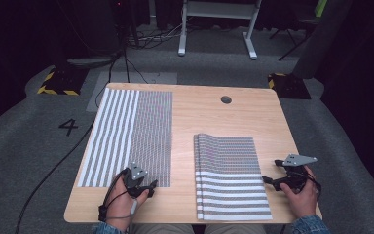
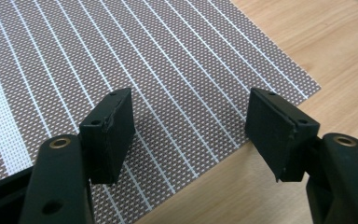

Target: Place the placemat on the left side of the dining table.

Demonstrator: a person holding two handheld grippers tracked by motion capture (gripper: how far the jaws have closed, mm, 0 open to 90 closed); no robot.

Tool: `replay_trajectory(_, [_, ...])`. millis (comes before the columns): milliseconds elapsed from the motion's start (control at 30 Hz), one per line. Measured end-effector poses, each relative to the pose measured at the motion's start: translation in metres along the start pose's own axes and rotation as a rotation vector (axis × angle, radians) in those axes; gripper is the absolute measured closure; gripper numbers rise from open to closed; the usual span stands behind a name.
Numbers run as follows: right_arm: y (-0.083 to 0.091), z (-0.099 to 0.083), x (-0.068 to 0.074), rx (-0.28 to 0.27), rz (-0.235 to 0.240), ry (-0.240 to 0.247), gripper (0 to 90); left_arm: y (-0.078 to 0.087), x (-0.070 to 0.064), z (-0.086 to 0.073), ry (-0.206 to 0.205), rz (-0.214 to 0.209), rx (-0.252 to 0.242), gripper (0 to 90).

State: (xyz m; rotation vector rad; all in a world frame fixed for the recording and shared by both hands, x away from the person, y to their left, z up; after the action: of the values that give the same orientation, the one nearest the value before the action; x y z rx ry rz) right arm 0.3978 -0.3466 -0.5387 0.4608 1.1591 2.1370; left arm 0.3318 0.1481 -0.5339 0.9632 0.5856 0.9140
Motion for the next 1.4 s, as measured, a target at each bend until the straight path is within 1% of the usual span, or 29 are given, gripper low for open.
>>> replay_trajectory(33, [0.000,0.000,0.000,0.001,0.000,-0.001,7.5,0.000,0.001,0.000,0.010,-0.003,-0.004,33.9])
replay_trajectory(133, [0.000,0.000,0.000,0.000,0.000,-0.001,7.5,0.001,0.004,-0.002,0.007,-0.008,-0.001,33.7])
replay_trajectory(167, [0.000,0.000,0.000,0.000,0.000,-0.001,7.5,0.002,0.004,-0.002,0.008,0.006,0.001,33.7])
replay_trajectory(233, [0.000,0.000,0.000,0.000,0.001,-0.002,7.5,0.002,0.003,-0.001,-0.001,0.015,0.007,34.2])
replay_trajectory(267, [0.000,0.000,0.000,0.000,0.001,-0.002,7.5,0.002,0.002,-0.001,-0.005,0.018,0.012,34.2])
replay_trajectory(300, [0.000,0.000,0.000,0.000,0.001,-0.002,7.5,0.003,0.001,0.000,-0.008,0.013,0.011,33.8])
replay_trajectory(367, [0.000,0.000,0.000,0.001,0.000,-0.001,7.5,0.005,-0.003,0.001,-0.008,0.011,-0.002,32.0])
replay_trajectory(433, [0.000,0.000,0.000,0.000,0.000,-0.002,7.5,0.008,-0.008,0.004,-0.018,0.005,-0.017,31.2])
replay_trajectory(533, [0.000,0.000,0.000,0.000,0.000,-0.003,7.5,0.017,-0.020,0.007,-0.054,-0.007,-0.041,30.7])
replay_trajectory(567, [0.000,0.000,0.000,0.000,0.001,-0.003,7.5,0.020,-0.026,0.008,-0.071,-0.015,-0.053,30.7])
replay_trajectory(633, [0.000,0.000,0.000,0.000,0.000,0.000,7.5,0.023,-0.034,0.009,-0.092,-0.022,-0.059,30.4])
replay_trajectory(667, [0.000,0.000,0.000,0.001,0.000,-0.001,7.5,0.025,-0.038,0.010,-0.105,-0.030,-0.065,30.4])
replay_trajectory(700, [0.000,0.000,0.000,0.000,0.000,0.000,7.5,0.026,-0.044,0.010,-0.106,-0.040,-0.066,30.3])
replay_trajectory(733, [0.000,0.000,0.000,0.001,0.001,-0.002,7.5,0.028,-0.049,0.010,-0.126,-0.046,-0.072,30.3])
replay_trajectory(767, [0.000,0.000,0.000,0.000,0.000,0.000,7.5,0.029,-0.054,0.010,-0.132,-0.059,-0.070,30.3])
replay_trajectory(800, [0.000,0.000,0.000,0.001,0.000,-0.002,7.5,0.029,-0.059,0.011,-0.147,-0.068,-0.074,30.2])
replay_trajectory(833, [0.000,0.000,0.000,0.001,0.000,-0.001,7.5,0.028,-0.063,0.011,-0.151,-0.081,-0.074,30.2])
replay_trajectory(900, [0.000,0.000,0.000,0.000,-0.001,0.000,7.5,0.027,-0.074,0.012,-0.188,-0.105,-0.074,30.2])
replay_trajectory(1033, [0.000,0.000,0.000,0.001,-0.001,0.000,7.5,0.022,-0.089,0.010,-0.231,-0.146,-0.051,30.1])
replay_trajectory(1067, [0.000,0.000,0.000,0.002,0.001,-0.002,7.5,0.020,-0.094,0.010,-0.242,-0.163,-0.044,30.1])
replay_trajectory(1133, [0.000,0.000,0.000,0.001,0.000,-0.001,7.5,0.016,-0.099,0.008,-0.254,-0.174,-0.028,30.1])
replay_trajectory(1167, [0.000,0.000,0.000,0.001,0.000,-0.001,7.5,0.014,-0.101,0.008,-0.256,-0.180,-0.031,30.1])
replay_trajectory(1200, [0.000,0.000,0.000,0.001,0.000,-0.001,7.5,0.014,-0.101,0.008,-0.256,-0.180,-0.031,30.1])
replay_trajectory(1233, [0.000,0.000,0.000,0.001,0.000,-0.001,7.5,0.010,-0.108,0.006,-0.286,-0.208,-0.020,30.0])
replay_trajectory(1267, [0.000,0.000,0.000,0.000,-0.001,0.000,7.5,0.009,-0.111,0.006,-0.290,-0.211,-0.018,30.0])
replay_trajectory(1300, [0.000,0.000,0.000,0.002,0.000,-0.001,7.5,0.007,-0.112,0.006,-0.309,-0.207,-0.018,29.9])
replay_trajectory(1333, [0.000,0.000,0.000,0.001,-0.001,0.000,7.5,0.005,-0.115,0.006,-0.327,-0.213,-0.018,29.8])
replay_trajectory(1367, [0.000,0.000,0.000,0.001,0.000,-0.001,7.5,0.004,-0.118,0.003,-0.313,-0.211,0.003,29.8])
replay_trajectory(1400, [0.000,0.000,0.000,0.000,-0.001,0.000,7.5,0.002,-0.120,0.003,-0.325,-0.223,0.009,29.8])
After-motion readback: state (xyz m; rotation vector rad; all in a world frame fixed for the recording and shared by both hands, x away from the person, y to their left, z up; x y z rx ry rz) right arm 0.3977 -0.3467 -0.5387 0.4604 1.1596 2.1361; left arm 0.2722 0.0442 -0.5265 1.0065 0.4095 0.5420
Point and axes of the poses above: each handheld gripper's, and its own axes: y roughly backward along the jaws, z roughly out of its top, x roughly to its left, the point moved 5 cm from there along -y, roughly forward along the jaws, and after that the axes turned 14 degrees about x, right-handed, at the moved point
